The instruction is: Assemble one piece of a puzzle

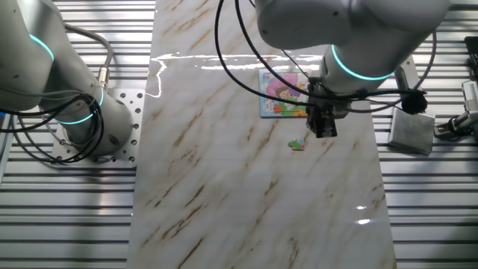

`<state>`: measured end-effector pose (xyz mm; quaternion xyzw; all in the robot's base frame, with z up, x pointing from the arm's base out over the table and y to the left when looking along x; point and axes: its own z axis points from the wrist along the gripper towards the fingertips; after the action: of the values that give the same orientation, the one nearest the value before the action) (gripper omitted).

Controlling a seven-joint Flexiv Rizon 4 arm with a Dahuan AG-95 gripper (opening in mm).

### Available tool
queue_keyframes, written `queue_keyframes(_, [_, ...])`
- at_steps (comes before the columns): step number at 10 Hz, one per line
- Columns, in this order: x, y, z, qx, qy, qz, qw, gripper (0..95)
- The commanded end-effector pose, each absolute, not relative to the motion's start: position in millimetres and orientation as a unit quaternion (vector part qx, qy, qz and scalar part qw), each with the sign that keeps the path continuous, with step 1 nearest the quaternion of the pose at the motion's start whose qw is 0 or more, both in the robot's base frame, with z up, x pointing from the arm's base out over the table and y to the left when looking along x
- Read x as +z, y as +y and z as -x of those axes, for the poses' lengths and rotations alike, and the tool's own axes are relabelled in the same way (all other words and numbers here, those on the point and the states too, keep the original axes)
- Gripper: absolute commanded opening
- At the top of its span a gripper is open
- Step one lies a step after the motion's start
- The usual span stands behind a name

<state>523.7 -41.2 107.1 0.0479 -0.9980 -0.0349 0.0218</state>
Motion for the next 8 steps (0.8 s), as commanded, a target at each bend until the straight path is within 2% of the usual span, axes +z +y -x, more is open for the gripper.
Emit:
queue_keyframes(1, [109,-43,-520,-0.031,-0.999,-0.027,0.01,0.0])
queue_keyframes(5, [106,-44,-521,-0.021,-1.0,0.009,-0.003,0.0])
queue_keyframes(6, [103,-45,-522,-0.023,-1.0,0.015,-0.004,19.0])
queue_keyframes(8, [96,-47,-523,-0.023,-0.999,0.024,-0.009,19.0])
